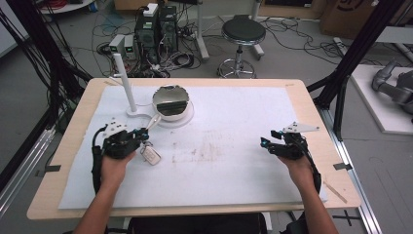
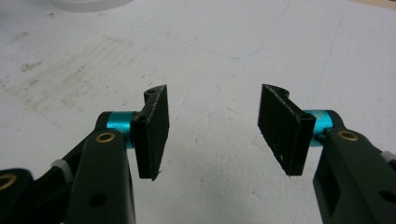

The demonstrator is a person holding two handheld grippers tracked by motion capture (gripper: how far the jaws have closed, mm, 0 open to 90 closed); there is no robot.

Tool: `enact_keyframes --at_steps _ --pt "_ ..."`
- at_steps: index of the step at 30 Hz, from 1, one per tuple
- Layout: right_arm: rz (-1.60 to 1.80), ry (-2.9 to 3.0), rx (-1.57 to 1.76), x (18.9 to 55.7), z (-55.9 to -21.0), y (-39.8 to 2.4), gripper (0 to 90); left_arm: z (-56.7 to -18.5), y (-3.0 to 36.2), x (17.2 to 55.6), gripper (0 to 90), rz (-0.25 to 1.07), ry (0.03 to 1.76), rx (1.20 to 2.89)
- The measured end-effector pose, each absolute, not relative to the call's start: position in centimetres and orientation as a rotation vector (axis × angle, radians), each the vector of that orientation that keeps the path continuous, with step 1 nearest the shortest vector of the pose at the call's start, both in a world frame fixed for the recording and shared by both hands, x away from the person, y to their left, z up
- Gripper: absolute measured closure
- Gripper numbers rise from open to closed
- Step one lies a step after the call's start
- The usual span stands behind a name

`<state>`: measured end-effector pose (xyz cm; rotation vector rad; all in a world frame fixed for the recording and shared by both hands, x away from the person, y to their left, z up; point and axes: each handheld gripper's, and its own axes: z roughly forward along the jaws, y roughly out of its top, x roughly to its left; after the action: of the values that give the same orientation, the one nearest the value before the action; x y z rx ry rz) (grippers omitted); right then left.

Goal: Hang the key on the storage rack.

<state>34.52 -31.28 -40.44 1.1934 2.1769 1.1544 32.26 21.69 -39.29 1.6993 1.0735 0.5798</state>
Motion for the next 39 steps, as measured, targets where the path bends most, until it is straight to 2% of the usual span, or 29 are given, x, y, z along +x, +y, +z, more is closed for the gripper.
enact_keyframes --at_steps 12,25,39 --pt "1.176 2.155 1.197 34.5 -40.1 -31.4 44.2 -35.7 25.9 31.7 81.8 0.697 1.091 1.532" --pt "1.191 2.119 1.193 34.2 -39.7 -31.8 44.1 -31.6 28.1 34.3 81.7 0.834 1.102 1.443" --pt "1.189 2.123 1.199 34.3 -39.9 -31.8 44.1 -31.4 28.7 36.9 81.7 0.882 1.162 1.447"
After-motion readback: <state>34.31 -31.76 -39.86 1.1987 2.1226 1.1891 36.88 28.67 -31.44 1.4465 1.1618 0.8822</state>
